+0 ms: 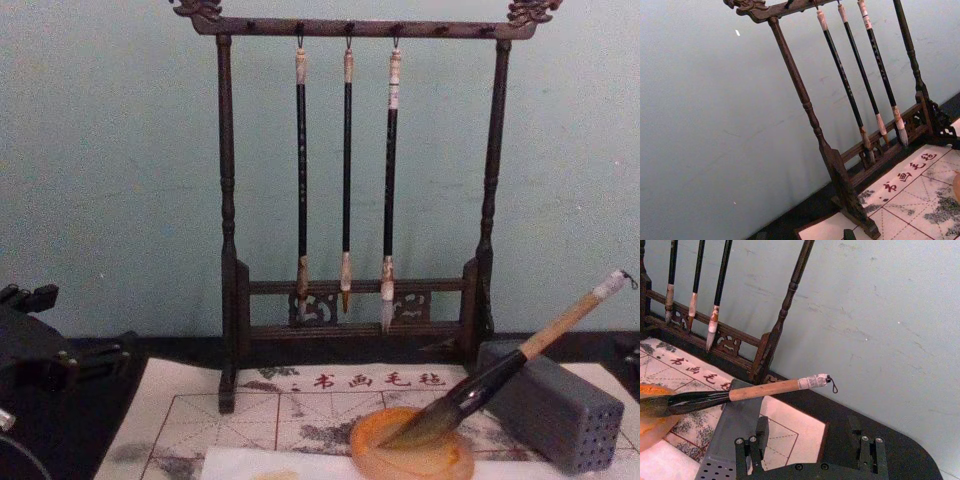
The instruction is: Pick up the brush from the inkstone, write on the paper, then place the brush back to its original position.
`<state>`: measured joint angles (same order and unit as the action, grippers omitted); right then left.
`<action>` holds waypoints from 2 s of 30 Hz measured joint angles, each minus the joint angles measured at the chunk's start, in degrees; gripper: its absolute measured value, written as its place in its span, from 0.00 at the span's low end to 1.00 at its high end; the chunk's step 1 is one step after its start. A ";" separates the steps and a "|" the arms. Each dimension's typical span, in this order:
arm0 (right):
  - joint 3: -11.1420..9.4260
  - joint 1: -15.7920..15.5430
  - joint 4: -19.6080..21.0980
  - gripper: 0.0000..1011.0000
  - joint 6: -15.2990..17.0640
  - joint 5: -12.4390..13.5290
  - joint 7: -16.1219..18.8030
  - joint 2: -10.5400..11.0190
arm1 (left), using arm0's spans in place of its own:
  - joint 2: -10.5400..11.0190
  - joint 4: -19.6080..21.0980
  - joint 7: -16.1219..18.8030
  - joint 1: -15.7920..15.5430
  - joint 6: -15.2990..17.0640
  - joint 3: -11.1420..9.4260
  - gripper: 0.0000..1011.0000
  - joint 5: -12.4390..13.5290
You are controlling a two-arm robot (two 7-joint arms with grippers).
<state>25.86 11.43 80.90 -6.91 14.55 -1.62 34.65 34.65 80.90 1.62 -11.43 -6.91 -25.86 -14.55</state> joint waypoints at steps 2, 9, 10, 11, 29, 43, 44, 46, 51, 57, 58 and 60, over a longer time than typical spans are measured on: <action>0.00 0.00 0.00 0.99 0.00 0.00 0.00 0.00 | 0.00 0.00 0.00 0.00 0.00 0.00 0.99 0.00; 0.00 0.00 0.00 0.99 0.00 0.00 0.00 0.00 | 0.00 0.00 0.00 0.00 0.00 0.00 0.99 0.00; 0.00 0.00 0.00 0.99 0.00 0.00 0.00 0.00 | 0.00 0.00 0.00 0.00 0.00 0.00 0.99 0.00; 0.00 0.00 0.00 0.99 0.00 0.00 0.00 0.00 | 0.00 0.00 0.00 0.00 0.00 0.00 0.99 0.00; 0.00 0.00 0.00 0.99 0.00 0.00 0.00 0.00 | 0.00 0.00 0.00 0.00 0.00 0.00 0.99 0.00; -0.76 -0.31 0.12 0.99 0.29 0.92 1.03 -0.26 | 0.00 0.00 0.00 0.00 0.00 0.00 0.99 0.00; -1.32 -0.52 0.25 0.99 0.66 1.87 1.84 -0.49 | 0.00 0.00 0.00 0.00 0.00 0.00 0.99 0.00; -1.85 -0.72 0.40 0.99 1.17 2.97 2.62 -0.73 | 0.00 0.00 0.00 0.00 0.00 0.00 0.99 0.00; -4.01 -1.48 1.34 0.99 3.47 7.24 4.99 -1.68 | 0.00 0.00 0.00 0.00 0.00 0.00 0.99 0.00; -7.74 -2.39 2.72 0.99 8.73 15.55 8.59 -3.88 | 0.00 0.00 0.00 0.00 0.00 0.00 0.99 0.00; -8.21 -2.44 2.86 0.99 9.44 16.50 8.87 -4.20 | 0.00 0.00 0.00 0.00 0.00 0.00 0.99 0.00; -9.43 -2.51 3.21 0.99 11.72 19.27 9.66 -5.32 | 0.00 0.00 0.00 0.00 0.00 0.00 0.99 0.00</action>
<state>16.44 8.92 84.11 4.81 33.82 8.04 29.32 34.65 80.90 1.62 -11.43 -6.91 -25.86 -14.55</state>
